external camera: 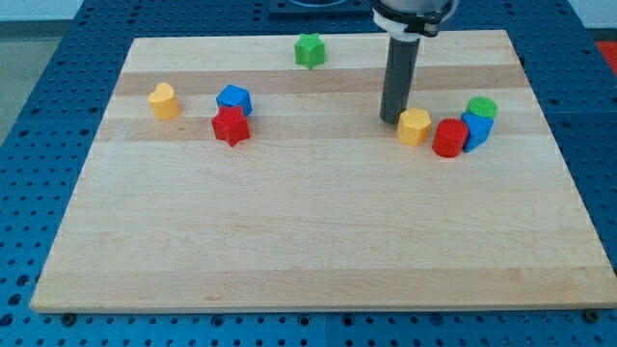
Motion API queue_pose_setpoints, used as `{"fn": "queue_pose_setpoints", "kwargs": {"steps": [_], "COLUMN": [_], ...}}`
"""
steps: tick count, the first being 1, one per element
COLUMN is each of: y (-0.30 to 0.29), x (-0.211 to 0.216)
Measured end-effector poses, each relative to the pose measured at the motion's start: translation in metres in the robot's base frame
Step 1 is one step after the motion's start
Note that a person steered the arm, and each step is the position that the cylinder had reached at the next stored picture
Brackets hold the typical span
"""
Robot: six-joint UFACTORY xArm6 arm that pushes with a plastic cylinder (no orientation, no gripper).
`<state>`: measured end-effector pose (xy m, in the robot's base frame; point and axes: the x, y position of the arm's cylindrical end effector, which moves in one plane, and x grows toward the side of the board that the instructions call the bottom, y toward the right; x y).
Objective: Point your arm to the red star
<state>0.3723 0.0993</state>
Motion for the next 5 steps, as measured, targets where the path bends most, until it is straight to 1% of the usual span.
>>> {"fn": "queue_pose_setpoints", "kwargs": {"steps": [2, 3, 5], "y": [0.013, 0.007, -0.071], "x": [0.017, 0.017, 0.054]}}
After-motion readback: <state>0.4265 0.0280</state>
